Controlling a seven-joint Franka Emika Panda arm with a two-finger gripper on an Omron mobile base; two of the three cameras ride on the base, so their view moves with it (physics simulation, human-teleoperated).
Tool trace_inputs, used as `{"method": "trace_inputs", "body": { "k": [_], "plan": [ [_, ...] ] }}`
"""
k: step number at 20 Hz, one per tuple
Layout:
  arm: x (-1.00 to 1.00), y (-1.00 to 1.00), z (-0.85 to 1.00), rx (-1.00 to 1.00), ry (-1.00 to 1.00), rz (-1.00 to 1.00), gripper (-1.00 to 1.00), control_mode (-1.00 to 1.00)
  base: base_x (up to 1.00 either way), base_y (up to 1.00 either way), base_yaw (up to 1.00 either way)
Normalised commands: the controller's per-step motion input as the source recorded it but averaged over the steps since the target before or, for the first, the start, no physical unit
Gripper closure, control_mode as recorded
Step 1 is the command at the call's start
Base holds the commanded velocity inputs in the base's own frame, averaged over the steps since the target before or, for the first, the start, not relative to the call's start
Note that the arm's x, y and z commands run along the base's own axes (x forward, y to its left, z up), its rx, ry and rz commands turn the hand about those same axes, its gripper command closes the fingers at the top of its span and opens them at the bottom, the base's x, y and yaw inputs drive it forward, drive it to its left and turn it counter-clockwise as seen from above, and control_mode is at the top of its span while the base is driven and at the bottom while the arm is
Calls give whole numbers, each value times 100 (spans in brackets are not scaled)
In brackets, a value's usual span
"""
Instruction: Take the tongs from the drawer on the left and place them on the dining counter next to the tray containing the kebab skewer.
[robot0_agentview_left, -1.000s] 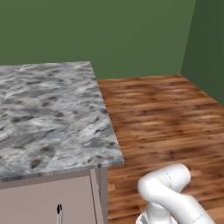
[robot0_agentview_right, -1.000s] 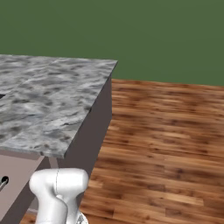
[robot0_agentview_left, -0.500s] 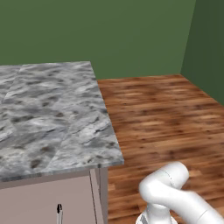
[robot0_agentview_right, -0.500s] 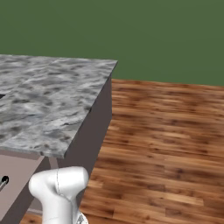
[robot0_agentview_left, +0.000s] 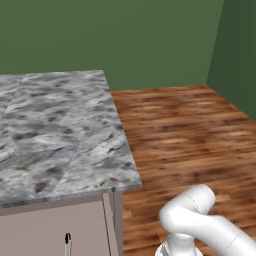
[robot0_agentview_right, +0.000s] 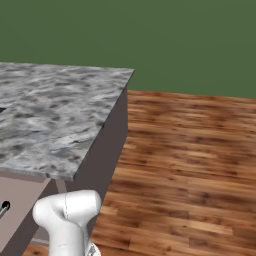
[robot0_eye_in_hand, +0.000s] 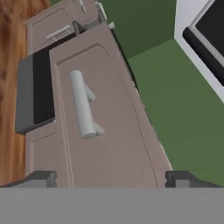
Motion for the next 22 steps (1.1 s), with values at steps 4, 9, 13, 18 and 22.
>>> {"method": "trace_inputs", "body": {
  "k": [4, 9, 13, 18, 22],
  "plan": [
    [0, 0, 1, 0, 0, 0, -100, -100, 0, 0, 0],
    [0, -28, 49, 7, 3, -2, -100, -100, 0, 0, 0],
    [0, -19, 80, 5, 8, -9, -100, -100, 0, 0, 0],
    [0, -19, 87, 6, 14, -12, -100, -100, 0, 0, 0],
    [0, -10, 99, 8, 15, -13, -100, -100, 0, 0, 0]
  ]
}}
